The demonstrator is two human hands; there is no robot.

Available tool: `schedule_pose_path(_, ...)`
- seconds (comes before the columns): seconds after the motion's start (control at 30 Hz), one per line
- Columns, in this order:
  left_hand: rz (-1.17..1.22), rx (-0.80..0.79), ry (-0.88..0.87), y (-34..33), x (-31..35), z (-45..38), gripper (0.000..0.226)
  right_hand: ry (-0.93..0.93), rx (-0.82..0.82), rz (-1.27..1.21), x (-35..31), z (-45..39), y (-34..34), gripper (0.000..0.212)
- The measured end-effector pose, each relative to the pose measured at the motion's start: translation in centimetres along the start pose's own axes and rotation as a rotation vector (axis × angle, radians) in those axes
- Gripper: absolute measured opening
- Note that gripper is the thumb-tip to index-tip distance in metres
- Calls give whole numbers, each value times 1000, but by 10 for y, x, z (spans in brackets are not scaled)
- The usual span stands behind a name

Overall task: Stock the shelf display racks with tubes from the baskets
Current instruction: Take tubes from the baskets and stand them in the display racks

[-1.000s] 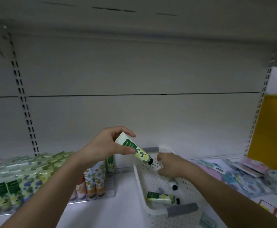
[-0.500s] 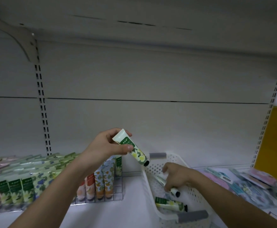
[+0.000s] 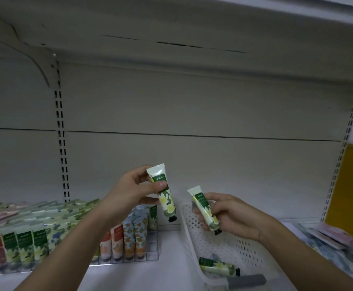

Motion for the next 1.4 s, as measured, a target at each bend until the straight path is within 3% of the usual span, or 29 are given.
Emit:
schedule_pose_path(0.23, 4, 54, 2, 8, -2, -1, 30, 71, -59, -63, -7, -2, -18, 60)
schedule_pose_path(0.37, -25, 155, 28, 20, -4, -9, 15, 120, 15, 70, -9, -14, -32, 24)
schedule_pose_path(0.63, -220, 211, 128, 31, -19, -30, 17, 270, 172, 348, -10, -48, -52, 17)
schedule_pose_path(0.83, -318, 197, 189, 27, -32, -44, 11, 425, 382, 280, -9, -75, -60, 12)
schedule_pose_path(1.2, -839, 144, 148, 22, -56, -57, 8, 439, 363, 217, 22, -97, -53, 12)
schedule_pose_path(1.4, -921, 159, 141, 23, -54, -65, 10, 449, 369, 249, 26, -99, -48, 11)
Point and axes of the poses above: each hand's wrist, its own z-axis away from the middle knuckle, its own y-axis out of the back of the hand, x = y × z, the point moved 1 cm from there along -z, towards the middle knuckle, and after that the axes turned 9 degrees about -z, right-handed, at the moved point
